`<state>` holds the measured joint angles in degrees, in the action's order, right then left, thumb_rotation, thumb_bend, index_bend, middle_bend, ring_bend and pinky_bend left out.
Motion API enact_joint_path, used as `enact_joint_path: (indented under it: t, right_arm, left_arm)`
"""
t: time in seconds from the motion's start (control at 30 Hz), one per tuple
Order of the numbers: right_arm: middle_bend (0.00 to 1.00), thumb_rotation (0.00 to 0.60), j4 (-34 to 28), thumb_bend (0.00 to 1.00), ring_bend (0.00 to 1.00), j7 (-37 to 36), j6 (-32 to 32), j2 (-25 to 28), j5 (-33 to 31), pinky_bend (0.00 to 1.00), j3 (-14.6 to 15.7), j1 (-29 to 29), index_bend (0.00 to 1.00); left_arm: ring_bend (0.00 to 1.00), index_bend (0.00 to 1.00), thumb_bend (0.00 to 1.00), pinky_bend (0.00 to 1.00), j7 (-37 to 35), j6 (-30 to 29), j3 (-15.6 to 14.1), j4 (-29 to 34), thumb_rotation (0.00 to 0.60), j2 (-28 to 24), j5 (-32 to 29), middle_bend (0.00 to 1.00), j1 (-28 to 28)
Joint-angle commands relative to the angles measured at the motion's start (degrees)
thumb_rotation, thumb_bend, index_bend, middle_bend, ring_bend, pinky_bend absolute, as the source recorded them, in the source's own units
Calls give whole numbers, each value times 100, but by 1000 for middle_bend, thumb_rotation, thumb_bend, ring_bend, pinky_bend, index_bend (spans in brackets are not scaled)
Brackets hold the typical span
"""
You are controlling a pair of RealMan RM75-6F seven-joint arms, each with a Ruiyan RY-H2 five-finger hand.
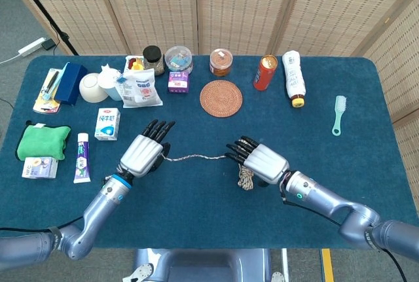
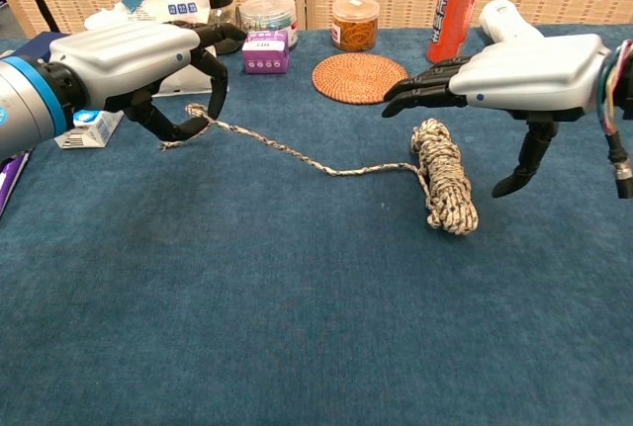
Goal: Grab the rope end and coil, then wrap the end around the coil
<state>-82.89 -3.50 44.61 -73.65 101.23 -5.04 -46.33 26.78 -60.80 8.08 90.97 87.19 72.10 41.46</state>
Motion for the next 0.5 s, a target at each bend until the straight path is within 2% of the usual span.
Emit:
enact_joint_path:
  t: [0.03, 0.17, 0.5]
  right_arm:
    - [0, 600, 195, 0, 0, 136, -235, -169, -129, 0, -79, -221, 0]
    - [0, 600, 480, 0, 0, 336, -545, -340, -293, 0, -127, -469, 0]
    - [0, 600, 892, 0, 0, 794, -1146, -516, -436, 0, 61, -917, 15]
  left_arm:
    - [0, 600, 432, 0, 0, 6, -2, 21, 600, 5, -2, 0, 6]
    - [0, 600, 432, 0, -6, 13, -6, 40, 600, 34, -6, 0, 16]
    - [0, 600, 432, 0, -21, 61, -9, 10, 600, 178, -42, 0, 63]
